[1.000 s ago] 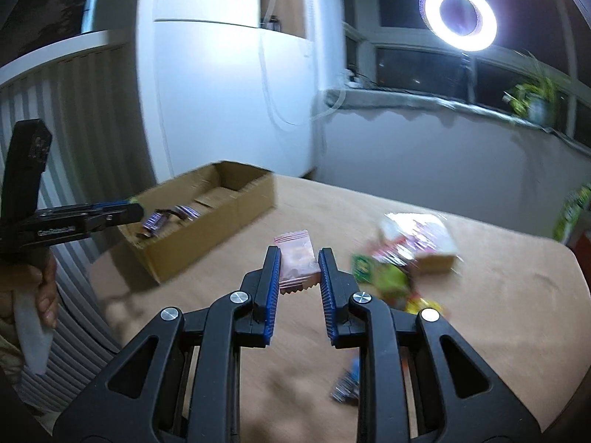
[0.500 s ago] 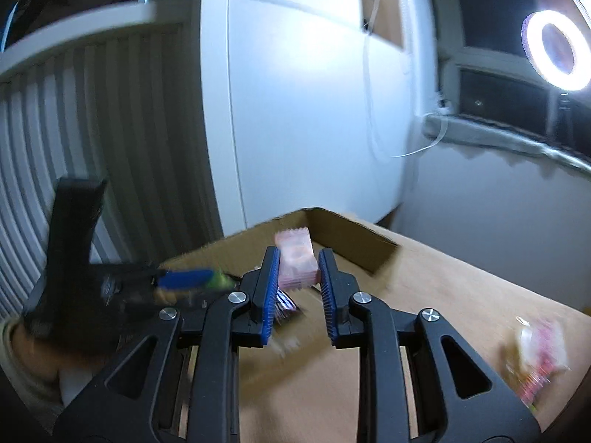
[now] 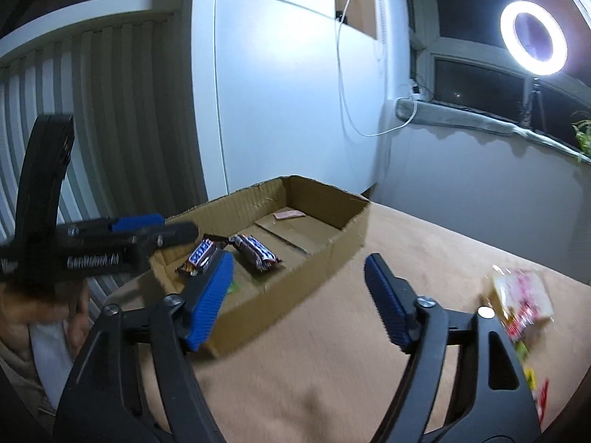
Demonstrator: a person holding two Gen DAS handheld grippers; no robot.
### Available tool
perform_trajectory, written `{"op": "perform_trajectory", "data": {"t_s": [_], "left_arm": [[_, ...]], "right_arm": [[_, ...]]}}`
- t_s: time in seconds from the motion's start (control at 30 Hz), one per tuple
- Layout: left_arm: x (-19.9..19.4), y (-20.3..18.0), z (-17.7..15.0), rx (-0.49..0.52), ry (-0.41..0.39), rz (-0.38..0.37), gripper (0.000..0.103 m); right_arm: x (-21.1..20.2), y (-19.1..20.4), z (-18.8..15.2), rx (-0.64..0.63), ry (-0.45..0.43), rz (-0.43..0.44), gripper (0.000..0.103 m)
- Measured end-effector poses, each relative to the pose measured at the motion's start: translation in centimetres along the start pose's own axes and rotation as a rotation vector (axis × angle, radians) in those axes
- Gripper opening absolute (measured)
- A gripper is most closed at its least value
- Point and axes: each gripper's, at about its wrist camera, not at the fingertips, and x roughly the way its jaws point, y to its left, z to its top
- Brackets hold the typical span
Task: Organize snacks
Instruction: 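Return both tools from the box to the snack pile, then grasp the round candy pack with the left tool while the right tool grasps the black packet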
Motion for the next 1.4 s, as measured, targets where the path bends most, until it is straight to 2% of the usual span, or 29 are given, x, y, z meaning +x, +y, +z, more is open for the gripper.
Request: {"op": "perform_trajectory", "data": {"t_s": [0.27,0.37,0.5,0.8,1.07,1.4], "left_arm": [[-1.8,-3.1,-0.4,0.051,-0.004,-0.02,0.073],[-2.4,-4.5,-0.7,0.073,0.0,-0.042,0.077],[-2.8,-6.7,-1.6,0.114,0.015,-0.067,0.077],[-2.4,-11.3,-3.1,0.186,0.062,-0.127,0.077],[-1.6,-14.8,-4.7,0.237,0.111,-0.17,0.077],[0.1,-18.8,-6.5,0.295,0.187,-0.223,0.077]], "right_arm": [[-3.5,-0.9,-3.4,0.025,0.029,-0.022,0.08],[-4.5,-1.4,-4.4,0.037,0.036,-0.034,0.08],[-5.8,-2.3,-5.4,0.053,0.036,-0.053,0.08],[-8.3,-4.8,-6.8,0.09,0.033,-0.108,0.08],[-10.6,-7.2,-9.8,0.138,0.068,-0.158,0.08],[-11.3,-10.0,-12.8,0.203,0.106,-0.201,0.08]]}}
